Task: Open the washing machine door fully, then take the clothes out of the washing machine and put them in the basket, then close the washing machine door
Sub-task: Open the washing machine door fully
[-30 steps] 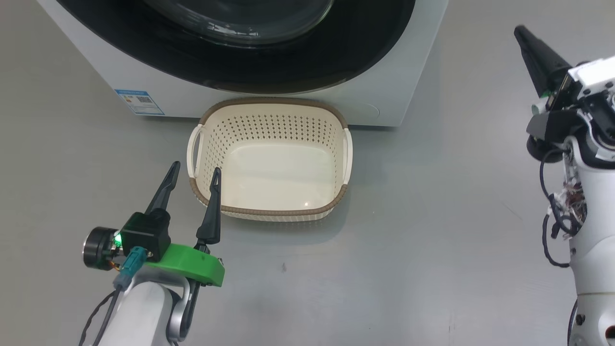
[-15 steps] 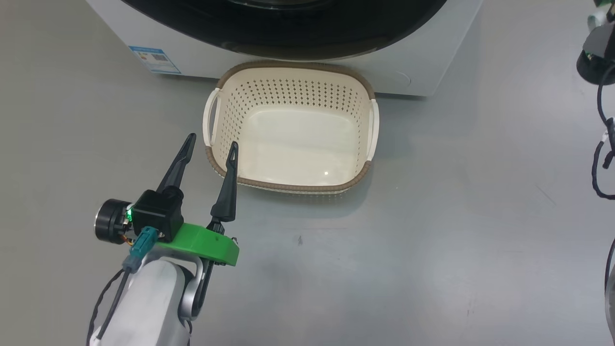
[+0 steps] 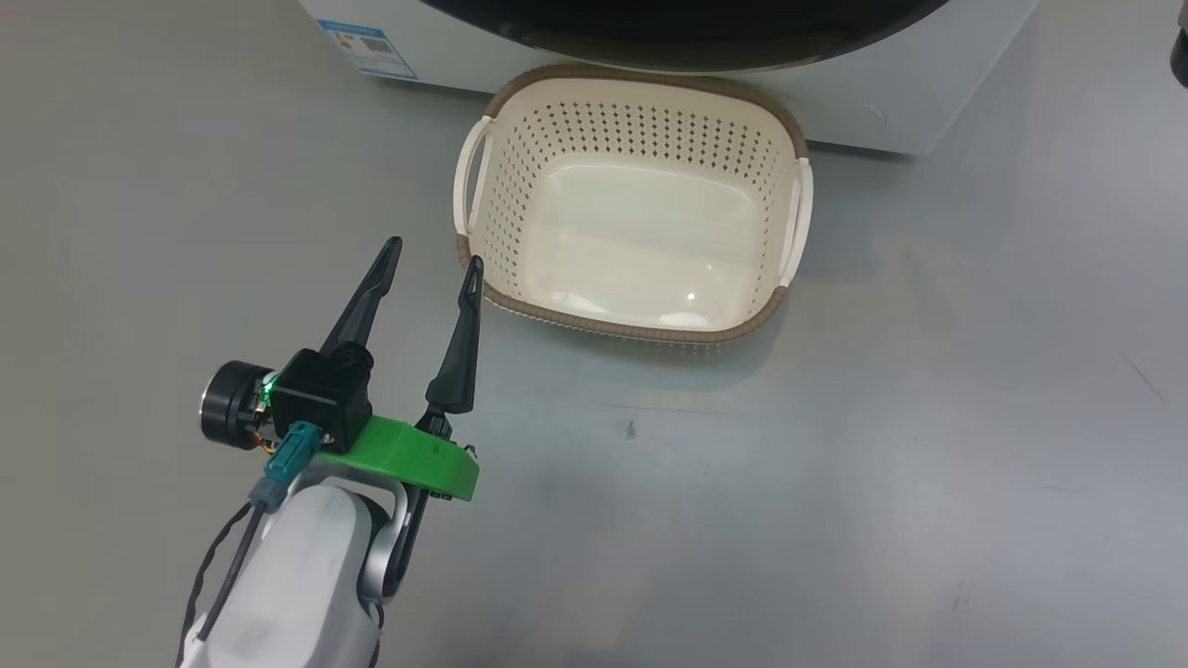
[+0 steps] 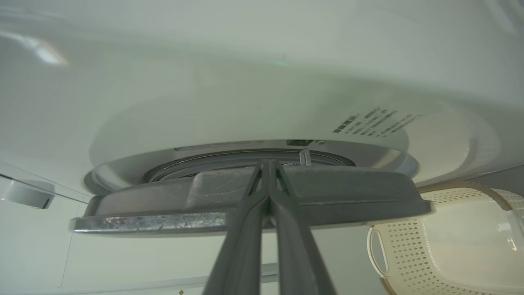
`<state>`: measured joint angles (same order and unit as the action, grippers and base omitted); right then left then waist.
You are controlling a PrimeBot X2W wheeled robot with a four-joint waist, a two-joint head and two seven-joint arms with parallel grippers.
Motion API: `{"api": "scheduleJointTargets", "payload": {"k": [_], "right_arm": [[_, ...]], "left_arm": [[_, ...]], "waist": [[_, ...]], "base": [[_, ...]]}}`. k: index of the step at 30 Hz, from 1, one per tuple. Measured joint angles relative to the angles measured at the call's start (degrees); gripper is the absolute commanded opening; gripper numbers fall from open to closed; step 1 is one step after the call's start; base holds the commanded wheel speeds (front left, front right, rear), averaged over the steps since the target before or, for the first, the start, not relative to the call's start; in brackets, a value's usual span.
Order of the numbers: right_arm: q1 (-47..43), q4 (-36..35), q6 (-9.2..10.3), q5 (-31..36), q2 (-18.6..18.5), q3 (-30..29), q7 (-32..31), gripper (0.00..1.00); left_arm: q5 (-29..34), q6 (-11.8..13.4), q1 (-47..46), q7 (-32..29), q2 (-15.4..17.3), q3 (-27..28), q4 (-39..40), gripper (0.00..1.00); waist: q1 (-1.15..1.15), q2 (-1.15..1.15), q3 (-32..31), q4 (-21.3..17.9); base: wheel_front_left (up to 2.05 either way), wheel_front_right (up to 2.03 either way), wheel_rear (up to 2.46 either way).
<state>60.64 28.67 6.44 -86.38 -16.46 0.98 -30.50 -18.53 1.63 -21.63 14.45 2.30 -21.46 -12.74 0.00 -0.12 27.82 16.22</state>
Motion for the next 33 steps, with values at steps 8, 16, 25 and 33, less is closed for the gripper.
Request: {"api": "scheduleJointTargets", "payload": {"k": [8, 16, 25, 33], "right_arm": [[3.0, 3.2, 0.27, 1.4, -0.7, 1.5, -1.3, 0.00], [5.6, 5.9, 0.35, 1.6, -0.7, 2.0, -1.6, 0.00], [7.1, 8.0, 0.35, 1.9, -1.1, 2.9, -3.6, 0.00], [7.4, 9.2, 0.33, 1.7, -1.3, 3.5, -6.1, 0.00]], "left_arm": [[0.0, -0.3, -0.3, 0.0, -0.2, -0.5, -0.2, 1.00], [0.0, -0.5, -0.5, 0.0, -0.4, -0.6, -0.4, 1.00], [0.0, -0.5, -0.5, 0.0, -0.5, -0.6, -0.7, 1.00], [0.0, -0.5, -0.7, 0.0, -0.5, -0.4, -0.7, 1.00]], "waist": [[0.00, 0.00, 1.4, 2.7], [0.00, 0.00, 1.7, 4.0], [0.00, 0.00, 1.9, 4.2], [0.00, 0.00, 1.9, 4.0]], "base": [[0.00, 0.00, 0.00], [0.00, 0.00, 0.00], [0.00, 0.00, 0.00], [0.00, 0.00, 0.00]]}}
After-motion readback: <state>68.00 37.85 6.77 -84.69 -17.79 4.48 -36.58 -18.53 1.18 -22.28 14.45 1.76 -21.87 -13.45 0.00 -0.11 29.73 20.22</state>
